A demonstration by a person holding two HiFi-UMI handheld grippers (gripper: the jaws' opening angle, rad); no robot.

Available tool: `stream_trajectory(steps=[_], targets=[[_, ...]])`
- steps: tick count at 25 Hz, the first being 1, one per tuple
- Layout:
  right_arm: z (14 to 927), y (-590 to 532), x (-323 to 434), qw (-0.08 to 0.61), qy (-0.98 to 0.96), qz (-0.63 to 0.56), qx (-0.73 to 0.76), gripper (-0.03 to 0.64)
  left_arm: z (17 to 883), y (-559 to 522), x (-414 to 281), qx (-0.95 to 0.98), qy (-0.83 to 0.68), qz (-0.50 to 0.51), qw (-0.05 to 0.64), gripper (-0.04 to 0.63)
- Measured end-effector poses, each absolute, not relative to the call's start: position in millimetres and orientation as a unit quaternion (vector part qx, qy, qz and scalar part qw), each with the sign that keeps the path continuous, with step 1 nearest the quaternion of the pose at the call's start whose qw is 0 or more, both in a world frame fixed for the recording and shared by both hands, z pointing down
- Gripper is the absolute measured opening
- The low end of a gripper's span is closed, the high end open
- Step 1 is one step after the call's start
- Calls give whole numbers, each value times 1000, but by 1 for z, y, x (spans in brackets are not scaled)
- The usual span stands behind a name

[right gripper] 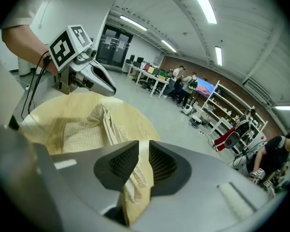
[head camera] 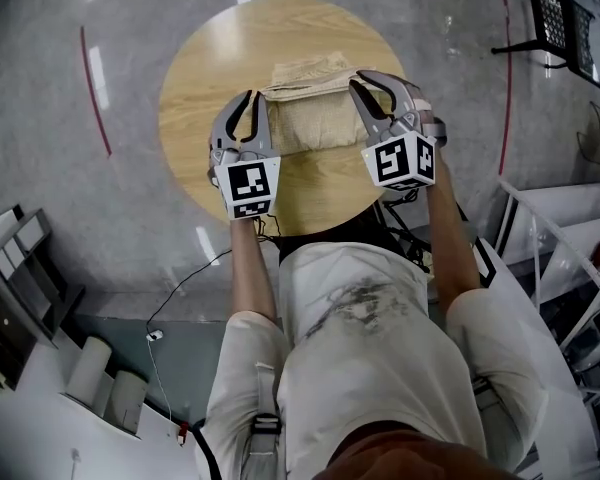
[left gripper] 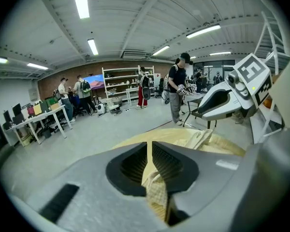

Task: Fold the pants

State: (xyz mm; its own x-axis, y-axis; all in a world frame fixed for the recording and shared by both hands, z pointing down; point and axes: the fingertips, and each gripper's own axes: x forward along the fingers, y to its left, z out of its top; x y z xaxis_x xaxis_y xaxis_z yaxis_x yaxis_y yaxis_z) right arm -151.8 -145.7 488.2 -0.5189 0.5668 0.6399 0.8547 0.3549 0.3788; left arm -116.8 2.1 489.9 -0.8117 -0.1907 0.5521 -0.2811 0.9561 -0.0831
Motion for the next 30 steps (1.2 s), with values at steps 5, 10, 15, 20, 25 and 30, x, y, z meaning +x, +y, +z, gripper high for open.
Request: stream_trajectory(steps=[5,10,15,20,25,30], targets=[[451,-143,-139,173,-818,-330,-438,9,457,-6,-106,116,-957,81,254,16],[406,-138,-118,141,-831,-294,-449,8,413,-16,-92,111,-968,63,216,8],[358,-144,-101,105,-854,-220,-460,8,366,-28,-78,107,-977,47,178,8],[315,-151,-85,63,-866,-179,-462,8,330,-41,-59,106,-982,48,151,8],[283,-159,-61,39,-878,-114,-463,8,306,-57,-33,114,-985,33,124,8],[265,-164,-42,26,-882,-60,-466,8,292,-73,-16,133,-986,18,102,8]])
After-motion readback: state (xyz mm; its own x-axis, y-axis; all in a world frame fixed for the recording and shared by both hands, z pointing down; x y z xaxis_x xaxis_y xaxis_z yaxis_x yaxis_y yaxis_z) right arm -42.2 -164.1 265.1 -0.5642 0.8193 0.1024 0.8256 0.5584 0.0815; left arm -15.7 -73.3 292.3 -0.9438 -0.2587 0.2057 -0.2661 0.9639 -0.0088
